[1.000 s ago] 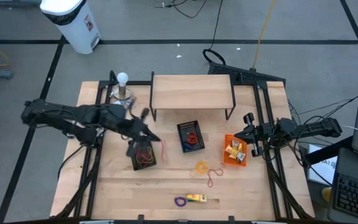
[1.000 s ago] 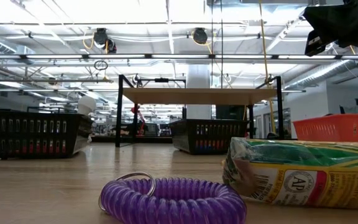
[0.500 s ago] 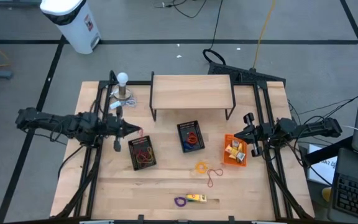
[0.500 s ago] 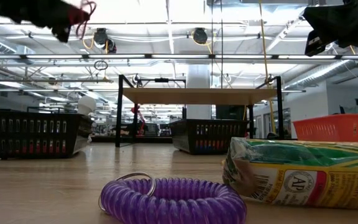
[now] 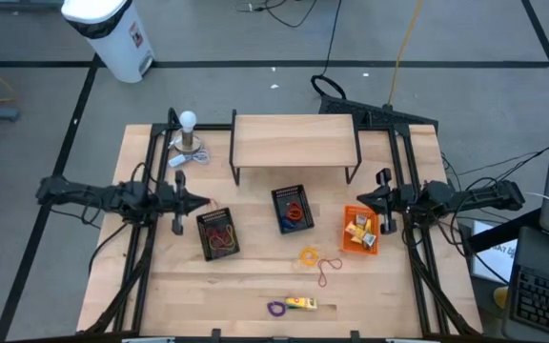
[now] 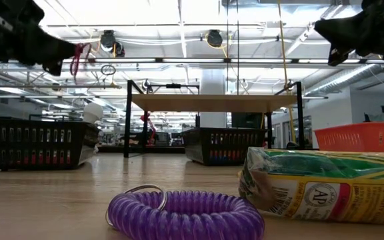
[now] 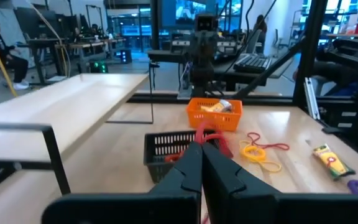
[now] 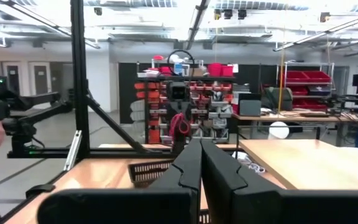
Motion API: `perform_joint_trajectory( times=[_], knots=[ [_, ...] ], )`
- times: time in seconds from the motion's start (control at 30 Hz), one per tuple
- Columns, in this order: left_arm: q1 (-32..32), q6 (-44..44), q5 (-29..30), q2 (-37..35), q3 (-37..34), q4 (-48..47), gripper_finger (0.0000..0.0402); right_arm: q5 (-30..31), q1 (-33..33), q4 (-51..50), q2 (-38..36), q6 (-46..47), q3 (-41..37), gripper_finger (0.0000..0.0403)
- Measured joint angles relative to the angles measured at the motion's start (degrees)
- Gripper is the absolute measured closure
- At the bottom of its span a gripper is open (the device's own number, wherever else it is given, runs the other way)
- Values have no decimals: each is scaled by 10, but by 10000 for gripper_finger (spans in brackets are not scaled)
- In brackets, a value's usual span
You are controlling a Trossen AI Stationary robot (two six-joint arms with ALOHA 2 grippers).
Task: Pick & Place Office Desk Supplies
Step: Put the red rubber band into the left black bin
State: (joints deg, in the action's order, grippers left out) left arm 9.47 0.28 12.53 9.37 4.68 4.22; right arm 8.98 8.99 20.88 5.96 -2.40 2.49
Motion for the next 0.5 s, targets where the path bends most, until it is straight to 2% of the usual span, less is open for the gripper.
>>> perform_joint_trajectory(
  times=[0.23, 0.5],
  knots=[
    [0, -17, -4, -24, -40, 1, 401, 0, 0, 0, 0, 2, 0, 403],
    [0, -20, -18, -24, -39, -1, 401, 0, 0, 0, 0, 2, 0, 403]
  ],
)
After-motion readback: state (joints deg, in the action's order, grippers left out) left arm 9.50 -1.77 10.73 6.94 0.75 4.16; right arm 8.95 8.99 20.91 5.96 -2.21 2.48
